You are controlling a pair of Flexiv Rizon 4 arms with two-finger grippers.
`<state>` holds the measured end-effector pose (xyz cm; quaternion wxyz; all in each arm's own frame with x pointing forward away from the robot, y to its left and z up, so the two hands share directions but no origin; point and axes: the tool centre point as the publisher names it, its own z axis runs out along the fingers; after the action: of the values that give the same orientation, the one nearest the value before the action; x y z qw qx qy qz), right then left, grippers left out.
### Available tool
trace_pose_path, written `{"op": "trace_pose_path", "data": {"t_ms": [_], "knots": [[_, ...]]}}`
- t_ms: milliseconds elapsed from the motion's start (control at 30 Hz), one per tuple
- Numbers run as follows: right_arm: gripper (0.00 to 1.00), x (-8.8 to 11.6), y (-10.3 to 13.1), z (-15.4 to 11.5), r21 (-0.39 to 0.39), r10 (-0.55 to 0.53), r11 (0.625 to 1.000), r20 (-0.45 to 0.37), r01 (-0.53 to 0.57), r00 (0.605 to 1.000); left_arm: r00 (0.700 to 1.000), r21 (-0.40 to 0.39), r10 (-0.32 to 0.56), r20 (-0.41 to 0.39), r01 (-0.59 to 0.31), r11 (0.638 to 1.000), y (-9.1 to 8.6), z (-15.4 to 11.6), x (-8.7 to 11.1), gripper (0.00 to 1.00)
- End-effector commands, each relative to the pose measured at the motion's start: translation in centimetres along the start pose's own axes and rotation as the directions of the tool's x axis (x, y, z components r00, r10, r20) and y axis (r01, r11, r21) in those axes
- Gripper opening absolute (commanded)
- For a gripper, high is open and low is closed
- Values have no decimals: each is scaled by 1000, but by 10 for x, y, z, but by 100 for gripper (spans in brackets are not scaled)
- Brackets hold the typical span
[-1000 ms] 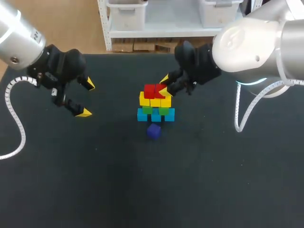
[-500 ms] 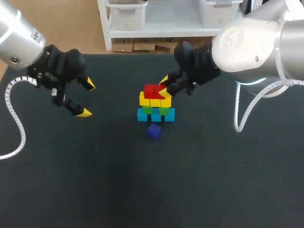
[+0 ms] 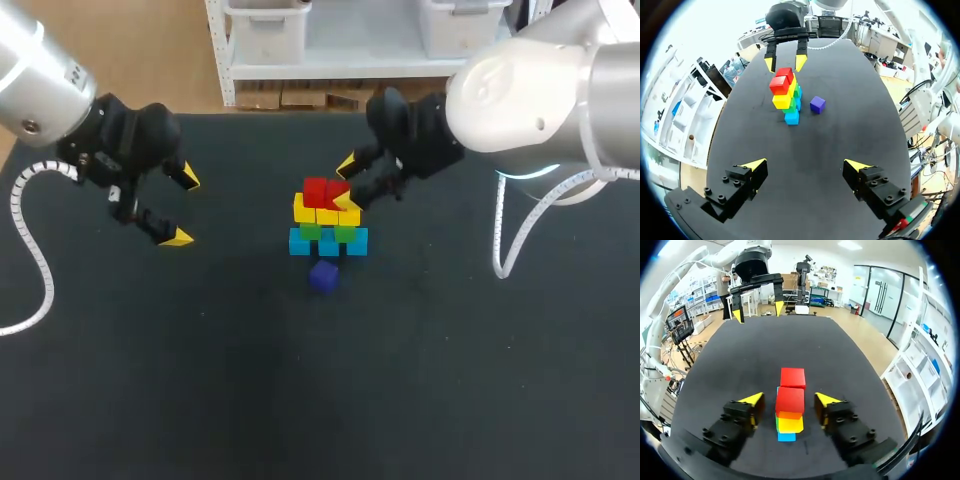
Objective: Place the blue cubes, place green cubes on the blue cubes, place the yellow cubes on the green cubes, then place the red cubes on the yellow cubes, and place purple cube on the red cubes.
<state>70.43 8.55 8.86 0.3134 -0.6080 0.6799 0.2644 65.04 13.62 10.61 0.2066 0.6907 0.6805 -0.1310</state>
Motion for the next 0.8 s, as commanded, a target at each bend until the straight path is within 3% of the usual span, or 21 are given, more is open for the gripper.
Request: {"op": "trace_pose_path", "data": {"t_ms": [33, 200, 233, 300, 333, 433, 800], "knots": [[100, 0, -1, 0, -2, 1, 1000, 1, -1, 1000, 1000, -2, 3, 4, -3, 1000, -1, 0, 1, 100], [100, 1, -2, 0, -2, 1, 1000, -2, -1, 1000, 1000, -2, 3, 4, -3, 1000, -1, 0, 1, 100], [96, 2, -2, 0, -2, 2, 1000, -2, -2, 1000, 1000, -2, 3, 4, -3, 1000, -1, 0, 1, 100], [63, 3, -2, 0, -2, 3, 1000, -1, -3, 1000, 1000, -2, 3, 4, -3, 1000, -1, 0, 1, 100], [55, 3, -2, 0, -2, 4, 1000, -1, -4, 1000, 1000, -2, 3, 4, -3, 1000, -1, 0, 1, 100], [43, 3, -3, 0, -2, 4, 1000, 2, -4, 1000, 1000, -2, 3, 4, -3, 1000, -1, 0, 1, 100], [43, 3, -4, 1, -7, 3, 1000, 5, -3, 1000, 1000, -2, 3, 4, -3, 1000, -1, 0, 1, 100]]}}
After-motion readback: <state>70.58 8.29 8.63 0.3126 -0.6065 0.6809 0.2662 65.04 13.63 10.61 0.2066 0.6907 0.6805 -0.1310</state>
